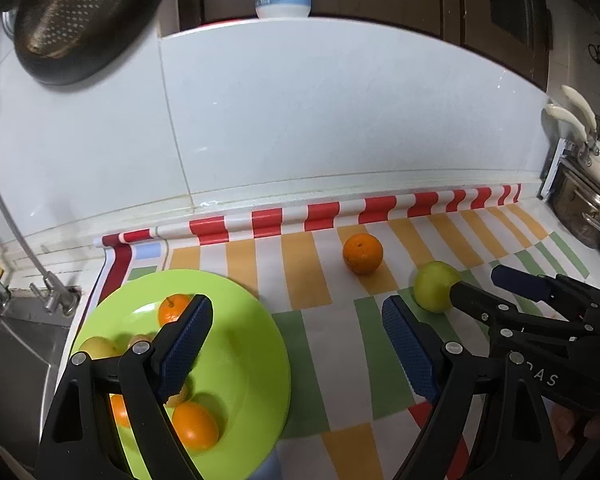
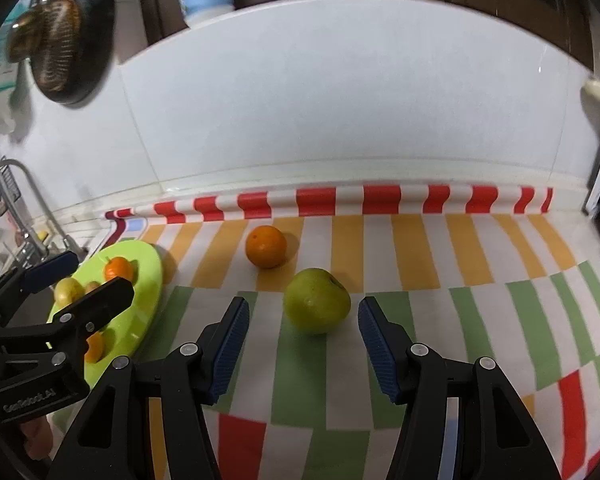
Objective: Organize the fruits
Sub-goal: 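Move both open tools toward the last orange and green fruit, then grasp the orange with the left tool while the right tool grasps the green fruit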
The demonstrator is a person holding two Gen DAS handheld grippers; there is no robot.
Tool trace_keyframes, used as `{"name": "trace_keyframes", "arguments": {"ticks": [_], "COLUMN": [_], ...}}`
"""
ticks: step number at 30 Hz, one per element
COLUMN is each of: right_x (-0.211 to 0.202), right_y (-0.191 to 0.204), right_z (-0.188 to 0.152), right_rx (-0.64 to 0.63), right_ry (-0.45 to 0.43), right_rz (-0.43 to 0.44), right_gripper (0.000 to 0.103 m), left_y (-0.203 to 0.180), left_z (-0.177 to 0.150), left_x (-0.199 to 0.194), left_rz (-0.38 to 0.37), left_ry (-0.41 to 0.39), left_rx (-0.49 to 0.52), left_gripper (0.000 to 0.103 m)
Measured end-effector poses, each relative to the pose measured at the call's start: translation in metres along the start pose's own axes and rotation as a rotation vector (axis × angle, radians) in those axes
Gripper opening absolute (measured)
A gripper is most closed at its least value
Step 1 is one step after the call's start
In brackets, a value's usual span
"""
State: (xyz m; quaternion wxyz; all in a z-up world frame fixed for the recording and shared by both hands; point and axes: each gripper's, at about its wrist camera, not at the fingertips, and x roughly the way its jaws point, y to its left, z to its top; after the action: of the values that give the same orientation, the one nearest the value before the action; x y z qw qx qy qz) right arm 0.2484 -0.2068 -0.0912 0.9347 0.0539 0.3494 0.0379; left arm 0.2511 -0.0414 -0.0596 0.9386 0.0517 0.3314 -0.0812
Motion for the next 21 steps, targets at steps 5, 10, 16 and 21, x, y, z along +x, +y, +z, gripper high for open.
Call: {"name": "trace_keyframes", "arguments": {"ticks": [5, 10, 16, 21], "right_x": [0.026, 0.046, 0.067, 0.069], "right_y": [-0.005, -0.007, -0.019, -0.021], "right_z": [0.001, 0.001, -0.002, -0.005], "right_rx": [0.029, 0.033, 0.072, 0.067], "right_ry": [0.04, 0.06, 0.112, 0.104], "right_rz": [0.016, 0.003, 0.021, 0.044], "right_gripper": [0.058, 0.058, 0.058, 0.051], "left_y": [-0.001, -0.001, -0.007, -0.016], "left_z": [0.004, 0.005, 0.006, 0.008], "left_x": [0.02, 0.036, 0.053, 0.065], "left_rz": [0.002, 0.009, -0.005, -0.023], "left_ry": [0.028, 0.047, 0.071, 0.091], "left_rx": [-0.002, -0.013, -0.023, -0.019], "left_gripper": [0.087, 0.087, 0.087, 0.087]}}
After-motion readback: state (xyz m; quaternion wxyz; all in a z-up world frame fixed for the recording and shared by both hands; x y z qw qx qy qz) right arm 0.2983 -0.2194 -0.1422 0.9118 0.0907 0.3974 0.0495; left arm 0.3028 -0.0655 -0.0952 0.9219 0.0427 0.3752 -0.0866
